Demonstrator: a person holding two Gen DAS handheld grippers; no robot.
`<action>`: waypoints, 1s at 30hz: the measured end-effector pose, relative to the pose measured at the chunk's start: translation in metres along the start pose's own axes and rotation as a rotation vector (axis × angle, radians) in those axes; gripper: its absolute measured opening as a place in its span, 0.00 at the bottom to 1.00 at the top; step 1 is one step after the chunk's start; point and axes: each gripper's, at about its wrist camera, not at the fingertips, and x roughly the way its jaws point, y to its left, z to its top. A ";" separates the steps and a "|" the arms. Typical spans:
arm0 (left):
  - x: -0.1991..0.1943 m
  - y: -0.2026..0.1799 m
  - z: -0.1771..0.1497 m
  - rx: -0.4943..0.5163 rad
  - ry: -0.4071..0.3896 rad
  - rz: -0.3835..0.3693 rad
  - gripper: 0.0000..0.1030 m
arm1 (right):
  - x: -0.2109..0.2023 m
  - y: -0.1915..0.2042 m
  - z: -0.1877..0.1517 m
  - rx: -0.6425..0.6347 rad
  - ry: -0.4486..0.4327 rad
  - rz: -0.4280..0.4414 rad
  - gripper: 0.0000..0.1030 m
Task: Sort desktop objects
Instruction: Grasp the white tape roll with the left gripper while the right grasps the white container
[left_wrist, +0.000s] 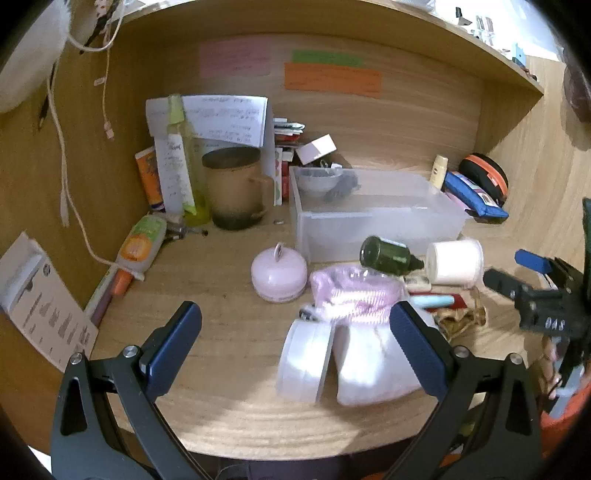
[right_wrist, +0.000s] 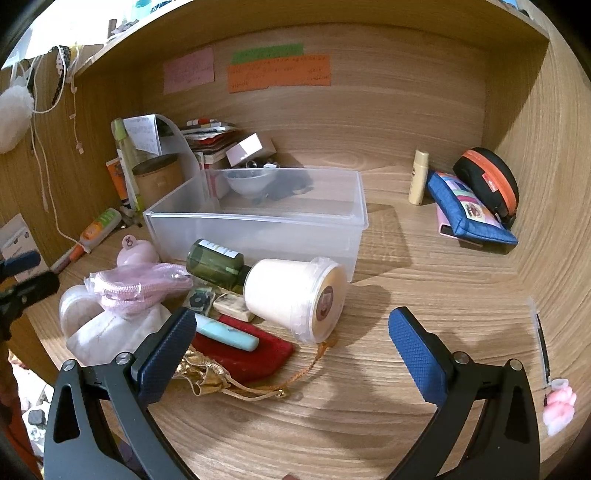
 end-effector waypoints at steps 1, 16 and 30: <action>0.000 0.001 -0.003 -0.003 0.006 -0.006 1.00 | 0.001 -0.001 0.000 0.006 0.002 0.002 1.00; 0.033 0.014 -0.033 -0.083 0.110 -0.092 0.76 | 0.036 -0.002 0.004 0.060 0.091 -0.014 1.00; 0.048 0.016 -0.034 -0.103 0.110 -0.098 0.51 | 0.081 0.005 0.025 0.025 0.235 0.000 0.82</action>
